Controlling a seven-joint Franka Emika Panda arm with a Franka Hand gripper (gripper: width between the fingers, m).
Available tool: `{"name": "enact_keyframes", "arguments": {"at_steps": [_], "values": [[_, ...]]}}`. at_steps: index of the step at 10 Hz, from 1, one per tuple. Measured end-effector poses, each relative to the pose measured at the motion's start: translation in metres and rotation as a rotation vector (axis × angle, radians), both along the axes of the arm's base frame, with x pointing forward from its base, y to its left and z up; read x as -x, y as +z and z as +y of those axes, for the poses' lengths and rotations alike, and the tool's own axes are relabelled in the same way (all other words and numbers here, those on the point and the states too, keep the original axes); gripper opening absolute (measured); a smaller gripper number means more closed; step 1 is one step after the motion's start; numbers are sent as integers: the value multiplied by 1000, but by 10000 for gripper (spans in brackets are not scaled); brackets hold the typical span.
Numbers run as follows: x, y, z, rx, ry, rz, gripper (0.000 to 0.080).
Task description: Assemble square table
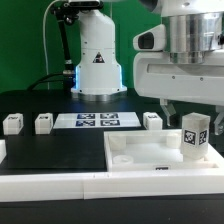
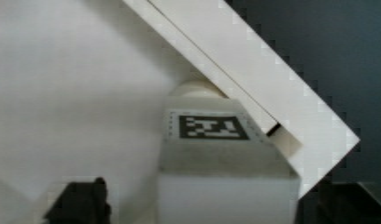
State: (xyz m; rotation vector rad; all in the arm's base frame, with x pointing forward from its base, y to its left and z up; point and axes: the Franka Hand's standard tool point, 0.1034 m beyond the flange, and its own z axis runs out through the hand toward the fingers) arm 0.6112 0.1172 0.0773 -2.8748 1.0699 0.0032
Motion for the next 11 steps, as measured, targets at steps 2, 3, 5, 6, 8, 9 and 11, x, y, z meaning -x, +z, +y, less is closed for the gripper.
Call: {"name": "enact_keyframes", "arguments": {"at_steps": [2,3,5,6,8,9,11], "values": [[0,0,2,6,257,-18,646],[0,1,2,8,332,-24,646],[-2,3,1,13,528,-42,648],[-2,3,0,15,619,-49,648],[-1,3,3,18,726,-56,648],[-1,3,3,21,814,-62,648],[0,2,6,21,900,-67,648]]}}
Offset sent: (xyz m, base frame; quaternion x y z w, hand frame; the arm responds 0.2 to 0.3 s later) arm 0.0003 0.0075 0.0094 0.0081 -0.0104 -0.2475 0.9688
